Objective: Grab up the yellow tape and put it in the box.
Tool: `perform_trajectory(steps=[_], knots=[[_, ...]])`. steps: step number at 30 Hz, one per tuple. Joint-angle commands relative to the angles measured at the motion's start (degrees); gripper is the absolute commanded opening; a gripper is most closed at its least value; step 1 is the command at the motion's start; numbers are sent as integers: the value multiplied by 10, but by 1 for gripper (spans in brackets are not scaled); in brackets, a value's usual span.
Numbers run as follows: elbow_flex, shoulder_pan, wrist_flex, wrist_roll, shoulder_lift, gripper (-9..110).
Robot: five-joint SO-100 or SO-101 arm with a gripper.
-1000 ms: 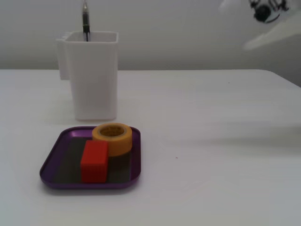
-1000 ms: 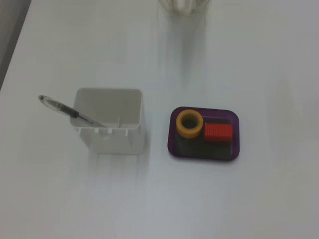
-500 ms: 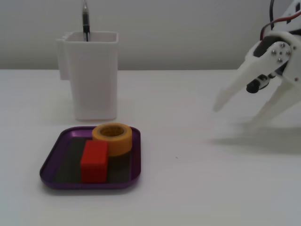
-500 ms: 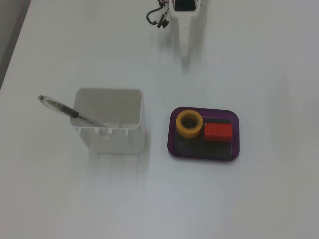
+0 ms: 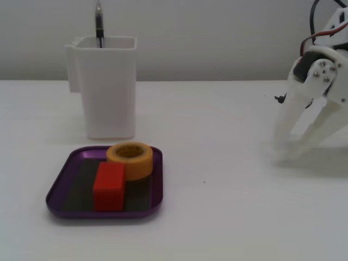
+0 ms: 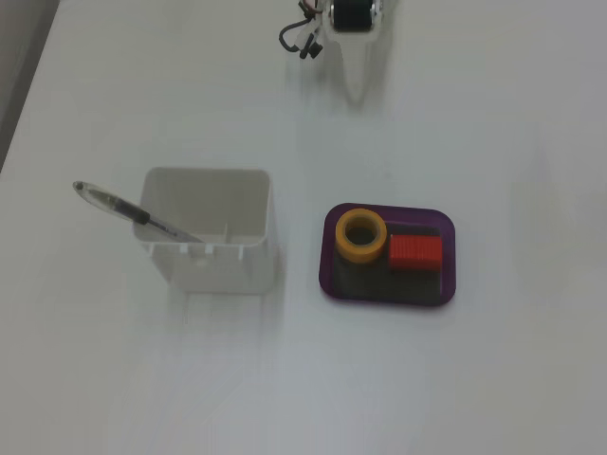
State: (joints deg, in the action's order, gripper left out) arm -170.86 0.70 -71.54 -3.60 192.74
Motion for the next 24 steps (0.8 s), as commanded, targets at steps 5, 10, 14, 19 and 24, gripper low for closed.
perform_trajectory(steps=[5,10,14,19,24], knots=[[-34,3,6,-5,30,0],[-40,3,6,1,30,0],[-40,3,6,1,30,0],[-40,3,6,1,30,0],[-40,3,6,1,30,0]])
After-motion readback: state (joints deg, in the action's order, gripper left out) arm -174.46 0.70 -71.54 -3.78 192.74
